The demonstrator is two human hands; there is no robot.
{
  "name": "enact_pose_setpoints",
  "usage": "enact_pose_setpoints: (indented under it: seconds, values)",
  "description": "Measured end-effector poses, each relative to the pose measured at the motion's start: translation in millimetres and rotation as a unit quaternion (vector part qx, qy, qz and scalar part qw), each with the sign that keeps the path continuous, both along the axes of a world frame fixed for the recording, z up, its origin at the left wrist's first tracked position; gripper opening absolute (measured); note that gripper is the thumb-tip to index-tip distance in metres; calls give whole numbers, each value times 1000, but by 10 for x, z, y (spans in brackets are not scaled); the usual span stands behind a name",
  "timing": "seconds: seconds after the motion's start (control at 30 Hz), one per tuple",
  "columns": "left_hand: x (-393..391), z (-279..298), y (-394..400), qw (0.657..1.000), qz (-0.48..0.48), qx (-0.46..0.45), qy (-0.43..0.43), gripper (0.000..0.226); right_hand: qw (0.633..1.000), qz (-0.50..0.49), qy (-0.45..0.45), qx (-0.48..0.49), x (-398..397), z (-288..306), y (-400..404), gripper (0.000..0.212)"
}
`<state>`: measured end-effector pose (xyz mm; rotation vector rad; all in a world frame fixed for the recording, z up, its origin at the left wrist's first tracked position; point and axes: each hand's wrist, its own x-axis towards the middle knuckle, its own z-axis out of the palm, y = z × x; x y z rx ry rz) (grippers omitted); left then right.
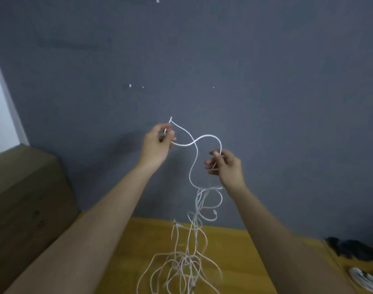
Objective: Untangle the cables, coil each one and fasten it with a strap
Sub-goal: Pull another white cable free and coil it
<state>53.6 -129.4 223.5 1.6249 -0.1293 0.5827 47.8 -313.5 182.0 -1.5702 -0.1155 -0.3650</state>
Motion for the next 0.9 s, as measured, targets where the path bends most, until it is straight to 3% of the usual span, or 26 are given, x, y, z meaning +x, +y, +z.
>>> enact_pose_setpoints:
  seconds: [0.1,0.17,0.27,0.37,0.43,0.53,0.73,0.8,0.9]
  values:
    - [-23,187,123,999,8,43,-10,26,997,-6,-60,38,8,297,52,17]
    - [-15,99,248,996,25,87,7,30,1000,-10,-26,4,-7,185,46,16]
    - [-3,-204,445,986,45,155,48,34,988,30,87,-126,-62,-326,3,17]
    - [1,-536,680,980,57,173,74,36,957,73,110,-258,-188,-850,-16,15]
    - [-10,-775,853,980,58,163,102,34,929,90,134,-332,-320,-1192,9,26]
    - [-68,-1226,1098,968,61,195,144,33,877,115,203,-420,-554,-1697,154,21]
    - [-229,-2146,1496,916,3,308,256,39,815,203,331,-431,-964,-2385,691,36]
    - [-294,-2339,1589,905,-23,325,273,40,815,159,323,-454,-1022,-2443,788,36]
    - [-341,-2541,1740,897,-54,344,274,41,844,78,288,-446,-1014,-2387,975,27]
